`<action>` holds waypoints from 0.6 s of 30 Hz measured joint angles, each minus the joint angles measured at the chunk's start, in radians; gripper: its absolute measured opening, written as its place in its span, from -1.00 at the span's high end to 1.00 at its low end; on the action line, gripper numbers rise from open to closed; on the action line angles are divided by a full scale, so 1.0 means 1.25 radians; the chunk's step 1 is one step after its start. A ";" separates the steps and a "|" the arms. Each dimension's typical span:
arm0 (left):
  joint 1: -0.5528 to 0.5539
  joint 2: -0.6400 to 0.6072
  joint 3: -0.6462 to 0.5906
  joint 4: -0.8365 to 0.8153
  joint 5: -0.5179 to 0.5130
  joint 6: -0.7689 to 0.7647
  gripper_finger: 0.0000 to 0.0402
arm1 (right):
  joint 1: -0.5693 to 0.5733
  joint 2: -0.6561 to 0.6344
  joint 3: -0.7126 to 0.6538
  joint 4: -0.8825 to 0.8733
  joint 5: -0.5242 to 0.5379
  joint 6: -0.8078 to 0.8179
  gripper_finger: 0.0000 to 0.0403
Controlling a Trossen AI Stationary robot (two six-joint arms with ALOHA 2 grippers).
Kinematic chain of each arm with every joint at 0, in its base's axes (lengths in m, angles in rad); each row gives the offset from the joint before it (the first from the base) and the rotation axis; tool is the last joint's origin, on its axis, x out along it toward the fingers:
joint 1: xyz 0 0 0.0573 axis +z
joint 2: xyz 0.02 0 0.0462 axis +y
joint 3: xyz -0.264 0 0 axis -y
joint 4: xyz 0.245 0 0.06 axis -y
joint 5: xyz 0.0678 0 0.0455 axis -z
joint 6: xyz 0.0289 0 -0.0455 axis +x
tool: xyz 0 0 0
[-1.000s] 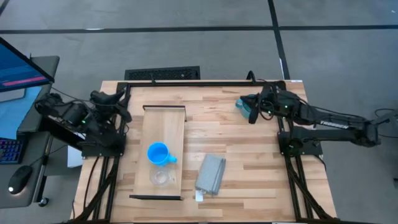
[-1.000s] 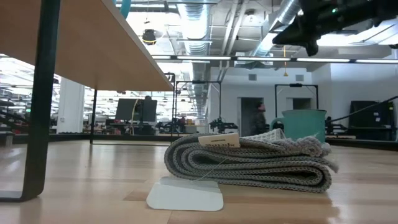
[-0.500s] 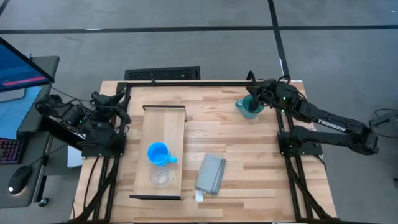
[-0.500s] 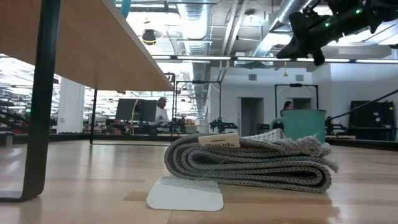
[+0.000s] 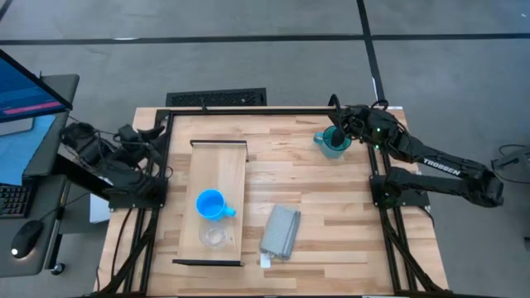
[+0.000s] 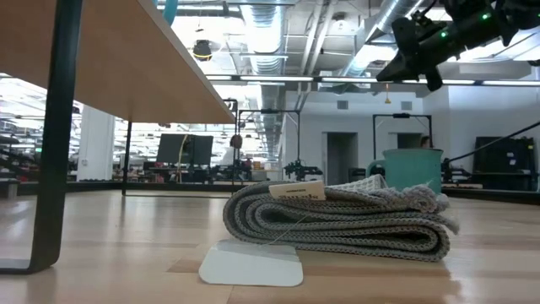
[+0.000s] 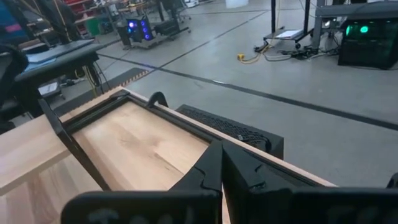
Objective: Stack small to large cups/mugs on shelf
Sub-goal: Put the blue mug on the shelf
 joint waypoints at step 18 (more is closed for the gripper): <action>-0.159 -0.047 -0.012 0.027 -0.099 0.057 0.31 | 0.026 0.000 0.000 0.000 -0.003 0.044 0.88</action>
